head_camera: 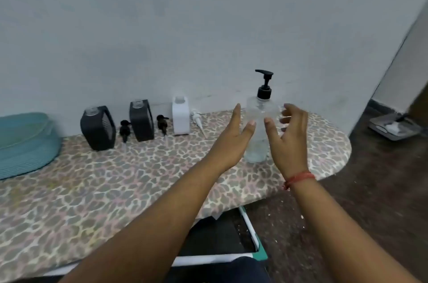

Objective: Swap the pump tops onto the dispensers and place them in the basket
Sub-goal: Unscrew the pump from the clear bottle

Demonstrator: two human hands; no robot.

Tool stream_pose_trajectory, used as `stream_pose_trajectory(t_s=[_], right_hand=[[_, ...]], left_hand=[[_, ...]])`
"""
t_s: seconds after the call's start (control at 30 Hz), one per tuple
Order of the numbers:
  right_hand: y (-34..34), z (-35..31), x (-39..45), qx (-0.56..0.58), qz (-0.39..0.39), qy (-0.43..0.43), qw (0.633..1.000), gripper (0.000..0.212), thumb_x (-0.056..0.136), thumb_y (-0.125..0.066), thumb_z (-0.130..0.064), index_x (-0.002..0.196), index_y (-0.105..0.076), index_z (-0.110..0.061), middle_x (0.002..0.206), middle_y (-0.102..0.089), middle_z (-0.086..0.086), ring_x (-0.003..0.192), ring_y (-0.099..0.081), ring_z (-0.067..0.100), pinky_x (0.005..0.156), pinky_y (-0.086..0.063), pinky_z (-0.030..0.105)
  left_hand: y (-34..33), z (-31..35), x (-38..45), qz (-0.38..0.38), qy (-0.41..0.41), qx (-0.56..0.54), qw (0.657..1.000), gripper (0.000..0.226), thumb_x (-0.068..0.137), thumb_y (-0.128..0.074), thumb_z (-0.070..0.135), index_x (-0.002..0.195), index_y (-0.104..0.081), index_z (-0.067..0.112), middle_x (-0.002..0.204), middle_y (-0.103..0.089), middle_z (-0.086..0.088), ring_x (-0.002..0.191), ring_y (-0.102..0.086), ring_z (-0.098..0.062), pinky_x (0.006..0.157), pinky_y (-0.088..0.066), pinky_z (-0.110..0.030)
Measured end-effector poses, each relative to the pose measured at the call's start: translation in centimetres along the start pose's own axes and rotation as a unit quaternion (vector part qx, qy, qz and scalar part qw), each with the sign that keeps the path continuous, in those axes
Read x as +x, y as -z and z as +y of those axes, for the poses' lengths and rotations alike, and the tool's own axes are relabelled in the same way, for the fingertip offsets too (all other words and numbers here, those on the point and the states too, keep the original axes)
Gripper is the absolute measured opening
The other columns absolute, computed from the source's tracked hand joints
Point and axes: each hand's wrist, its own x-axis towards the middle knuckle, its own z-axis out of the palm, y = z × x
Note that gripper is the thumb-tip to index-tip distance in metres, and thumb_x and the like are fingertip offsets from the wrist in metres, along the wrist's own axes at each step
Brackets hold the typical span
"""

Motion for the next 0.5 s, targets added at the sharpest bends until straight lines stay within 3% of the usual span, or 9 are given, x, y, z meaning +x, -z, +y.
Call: stream_pose_trajectory(t_s=[0.07,0.17,0.23,0.3,0.43,0.5], right_hand=[[-0.3,0.9,0.4,0.059,-0.089,-0.067,0.992,0.059,0.093,-0.053,-0.058,0.139,-0.041,-0.022,0.131,-0.047,-0.006,0.114,-0.054,0.011,0.094,-0.051,0.038],[-0.6,2.0,0.5,0.108,-0.188,-0.108,0.970,0.052,0.098,-0.050,-0.052,0.143,-0.038,-0.029,0.137,-0.054,-0.012,0.117,-0.053,-0.007,0.098,-0.050,0.028],[-0.6,2.4,0.7,0.117,-0.207,-0.105,0.966,0.048,0.099,-0.052,-0.045,0.144,-0.037,-0.033,0.136,-0.055,-0.015,0.114,-0.054,-0.011,0.095,-0.049,0.022],[-0.8,2.4,0.7,0.110,-0.210,-0.088,0.968,0.049,0.099,-0.054,-0.043,0.144,-0.037,-0.033,0.137,-0.055,-0.013,0.118,-0.055,-0.003,0.096,-0.048,0.023],[-1.5,1.2,0.2,0.108,-0.217,-0.058,0.969,0.052,0.099,-0.055,-0.042,0.146,-0.037,-0.029,0.139,-0.054,-0.009,0.124,-0.054,0.005,0.102,-0.048,0.030],[-2.4,0.0,-0.4,0.109,-0.221,-0.048,0.968,0.050,0.099,-0.055,-0.041,0.144,-0.038,-0.028,0.138,-0.055,-0.007,0.124,-0.054,0.008,0.103,-0.048,0.037]], left_hand=[[-1.1,0.5,1.4,-0.004,-0.007,0.010,1.000,0.073,0.104,-0.037,0.057,0.161,0.005,0.042,0.170,-0.007,0.013,0.154,-0.024,-0.016,0.118,-0.028,-0.034],[-1.8,0.0,3.4,0.002,0.005,-0.002,1.000,0.078,0.104,-0.047,0.051,0.162,0.004,0.037,0.171,-0.012,0.008,0.153,-0.025,-0.018,0.117,-0.030,-0.034],[-2.0,-1.0,4.5,0.012,0.008,-0.019,1.000,0.083,0.099,-0.056,0.053,0.162,-0.003,0.040,0.169,-0.021,0.007,0.151,-0.031,-0.019,0.118,-0.034,-0.038],[-1.9,-1.9,5.0,0.028,-0.009,-0.046,0.998,0.083,0.093,-0.066,0.052,0.160,-0.017,0.040,0.162,-0.035,0.010,0.145,-0.040,-0.016,0.114,-0.040,-0.040],[-0.6,-2.4,3.9,0.059,-0.041,-0.065,0.995,0.067,0.094,-0.072,0.035,0.151,-0.036,0.036,0.143,-0.050,0.014,0.116,-0.053,0.001,0.091,-0.045,-0.021],[0.9,-2.7,2.8,0.067,-0.043,-0.056,0.995,0.067,0.094,-0.073,0.034,0.151,-0.037,0.035,0.142,-0.052,0.013,0.119,-0.055,-0.002,0.095,-0.047,-0.023]])
